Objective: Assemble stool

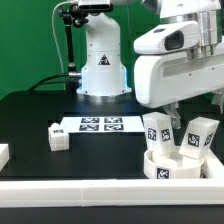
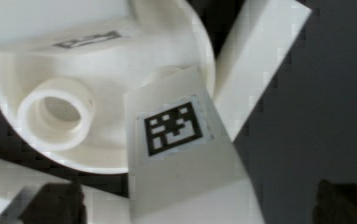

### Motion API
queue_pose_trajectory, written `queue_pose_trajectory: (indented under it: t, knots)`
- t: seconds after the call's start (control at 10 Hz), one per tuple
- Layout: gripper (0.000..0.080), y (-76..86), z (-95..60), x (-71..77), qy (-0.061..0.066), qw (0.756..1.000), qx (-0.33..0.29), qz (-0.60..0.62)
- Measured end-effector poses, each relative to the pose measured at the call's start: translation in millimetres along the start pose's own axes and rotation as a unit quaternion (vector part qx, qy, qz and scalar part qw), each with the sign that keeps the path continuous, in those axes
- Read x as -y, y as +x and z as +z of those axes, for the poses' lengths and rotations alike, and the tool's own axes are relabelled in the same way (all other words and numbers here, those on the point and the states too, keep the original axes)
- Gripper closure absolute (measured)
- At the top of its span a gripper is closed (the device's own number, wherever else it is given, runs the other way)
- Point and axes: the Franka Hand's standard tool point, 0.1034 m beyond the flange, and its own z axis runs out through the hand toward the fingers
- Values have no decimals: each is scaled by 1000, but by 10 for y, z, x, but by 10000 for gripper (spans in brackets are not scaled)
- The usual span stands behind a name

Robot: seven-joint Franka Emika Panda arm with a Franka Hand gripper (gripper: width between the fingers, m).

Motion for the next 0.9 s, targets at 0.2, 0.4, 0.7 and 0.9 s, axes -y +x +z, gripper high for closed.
queue_pose_trajectory:
  t: [0.2,0.4,0.7,0.9]
  knots:
    - [151,-31,24,-48,-6,997,6,-82]
    - [151,-73,51,-109,-3,995,11,-94]
    - [402,-74,53,-111,-3,995,11,-94]
    - [466,-74,53,-111,-3,995,11,-94]
